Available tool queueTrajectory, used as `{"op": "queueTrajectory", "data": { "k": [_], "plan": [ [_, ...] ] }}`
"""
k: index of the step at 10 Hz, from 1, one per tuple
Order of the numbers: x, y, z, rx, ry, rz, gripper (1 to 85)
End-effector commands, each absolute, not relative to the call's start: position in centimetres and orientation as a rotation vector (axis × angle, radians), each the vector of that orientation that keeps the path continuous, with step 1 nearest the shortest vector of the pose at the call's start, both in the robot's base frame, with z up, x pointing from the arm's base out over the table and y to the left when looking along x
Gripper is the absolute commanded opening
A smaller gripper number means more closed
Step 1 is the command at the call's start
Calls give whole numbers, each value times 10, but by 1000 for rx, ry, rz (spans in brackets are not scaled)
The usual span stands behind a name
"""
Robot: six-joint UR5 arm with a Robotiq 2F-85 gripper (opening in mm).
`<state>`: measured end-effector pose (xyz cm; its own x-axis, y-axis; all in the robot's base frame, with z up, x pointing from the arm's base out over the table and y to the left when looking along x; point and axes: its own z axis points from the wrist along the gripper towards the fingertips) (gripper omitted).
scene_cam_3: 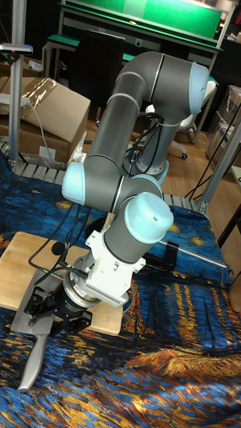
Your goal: Put the knife on the knife rack
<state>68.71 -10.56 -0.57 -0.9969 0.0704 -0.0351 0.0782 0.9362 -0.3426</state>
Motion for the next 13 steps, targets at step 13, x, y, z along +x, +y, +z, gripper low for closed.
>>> {"op": "queueTrajectory", "data": {
  "k": [13],
  "plan": [
    [682, -116, 5, 138, 3106, -602, 527]
  ]
}}
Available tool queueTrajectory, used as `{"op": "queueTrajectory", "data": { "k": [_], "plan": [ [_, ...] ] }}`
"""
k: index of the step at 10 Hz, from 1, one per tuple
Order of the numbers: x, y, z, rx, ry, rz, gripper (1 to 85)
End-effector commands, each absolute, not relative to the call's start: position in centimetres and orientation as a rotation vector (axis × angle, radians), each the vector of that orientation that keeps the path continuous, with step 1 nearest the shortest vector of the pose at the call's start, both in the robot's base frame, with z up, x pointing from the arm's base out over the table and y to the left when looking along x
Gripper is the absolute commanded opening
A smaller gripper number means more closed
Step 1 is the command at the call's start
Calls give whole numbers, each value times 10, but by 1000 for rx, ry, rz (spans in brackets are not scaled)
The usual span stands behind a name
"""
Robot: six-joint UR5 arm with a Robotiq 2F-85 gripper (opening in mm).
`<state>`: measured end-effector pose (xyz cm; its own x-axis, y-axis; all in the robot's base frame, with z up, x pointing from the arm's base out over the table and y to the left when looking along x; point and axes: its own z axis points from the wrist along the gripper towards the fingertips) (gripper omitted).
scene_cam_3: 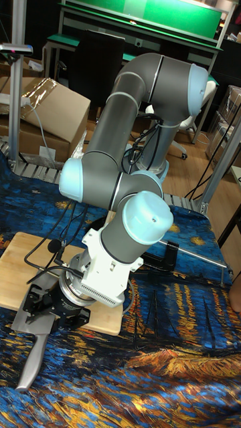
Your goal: Put the knife on the knife rack
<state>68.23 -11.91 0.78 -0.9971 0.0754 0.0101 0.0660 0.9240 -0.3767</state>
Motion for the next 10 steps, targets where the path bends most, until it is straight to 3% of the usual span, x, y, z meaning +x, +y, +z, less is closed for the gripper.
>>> {"op": "queueTrajectory", "data": {
  "k": [1, 5, 10],
  "plan": [
    [684, -113, -1, -148, -3066, 591, 527],
    [680, -119, -7, -151, -3031, 642, 550],
    [686, -110, -14, -205, -3040, 502, 557]
  ]
}}
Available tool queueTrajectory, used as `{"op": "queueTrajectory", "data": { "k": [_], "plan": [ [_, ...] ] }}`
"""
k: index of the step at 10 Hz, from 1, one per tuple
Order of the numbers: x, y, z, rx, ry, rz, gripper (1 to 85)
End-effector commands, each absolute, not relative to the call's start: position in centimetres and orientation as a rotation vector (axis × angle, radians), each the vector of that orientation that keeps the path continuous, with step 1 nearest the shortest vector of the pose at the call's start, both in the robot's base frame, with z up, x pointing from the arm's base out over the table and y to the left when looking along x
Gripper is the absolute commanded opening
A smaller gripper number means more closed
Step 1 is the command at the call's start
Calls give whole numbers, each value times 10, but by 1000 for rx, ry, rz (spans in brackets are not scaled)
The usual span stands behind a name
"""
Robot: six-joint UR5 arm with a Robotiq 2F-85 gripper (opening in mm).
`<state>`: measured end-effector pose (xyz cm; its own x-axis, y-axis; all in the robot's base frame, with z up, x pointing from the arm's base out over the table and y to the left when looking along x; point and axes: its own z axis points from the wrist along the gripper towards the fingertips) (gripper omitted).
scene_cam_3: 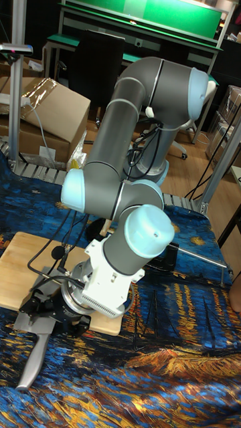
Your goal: Put the knife on the knife rack
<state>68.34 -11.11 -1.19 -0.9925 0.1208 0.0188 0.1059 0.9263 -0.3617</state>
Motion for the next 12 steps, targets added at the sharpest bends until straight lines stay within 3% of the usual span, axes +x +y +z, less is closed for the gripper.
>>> {"op": "queueTrajectory", "data": {
  "k": [1, 4, 6, 7, 9, 12],
  "plan": [
    [685, -121, -13, -180, -3027, 549, 563],
    [679, -136, -20, -143, -3020, 618, 473],
    [671, -129, -13, -226, -2955, 708, 247],
    [662, -125, 0, -285, -2895, 733, 43],
    [657, -123, 39, -230, -2878, 708, 10],
    [654, -148, 69, -159, -2868, 662, 10]
  ]
}}
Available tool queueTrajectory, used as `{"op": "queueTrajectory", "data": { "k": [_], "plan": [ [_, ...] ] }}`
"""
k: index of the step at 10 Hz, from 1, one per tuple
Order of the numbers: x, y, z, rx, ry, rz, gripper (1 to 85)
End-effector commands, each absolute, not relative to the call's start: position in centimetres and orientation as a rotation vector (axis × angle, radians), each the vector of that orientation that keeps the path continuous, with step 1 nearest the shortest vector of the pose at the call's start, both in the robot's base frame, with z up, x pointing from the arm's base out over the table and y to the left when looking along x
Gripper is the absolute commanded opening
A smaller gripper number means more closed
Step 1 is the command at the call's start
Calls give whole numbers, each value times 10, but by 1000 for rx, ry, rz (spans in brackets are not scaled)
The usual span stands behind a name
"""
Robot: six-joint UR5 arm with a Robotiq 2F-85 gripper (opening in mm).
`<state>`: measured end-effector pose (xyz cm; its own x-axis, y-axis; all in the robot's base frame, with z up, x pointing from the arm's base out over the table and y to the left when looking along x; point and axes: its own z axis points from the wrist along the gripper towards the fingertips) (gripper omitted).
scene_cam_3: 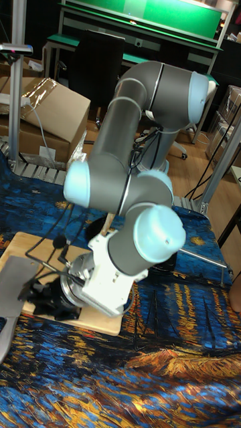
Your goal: Put the knife on the knife rack
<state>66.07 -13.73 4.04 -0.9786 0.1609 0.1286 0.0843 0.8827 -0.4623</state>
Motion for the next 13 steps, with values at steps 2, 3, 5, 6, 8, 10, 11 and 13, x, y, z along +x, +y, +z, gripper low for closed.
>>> {"op": "queueTrajectory", "data": {
  "k": [2, 3, 5, 6, 8, 10, 11, 13],
  "plan": [
    [659, -163, 77, -90, -2880, 680, 10],
    [668, -171, 73, -5, -2891, 699, 150],
    [671, -167, 60, 63, -2905, 616, 463],
    [669, -170, 54, 73, -2895, 616, 563],
    [676, -182, 36, 86, -2919, 664, 580],
    [675, -193, 27, 95, -2934, 690, 620],
    [672, -195, 19, 73, -2930, 731, 623],
    [672, -199, 16, 80, -2934, 771, 620]
  ]
}}
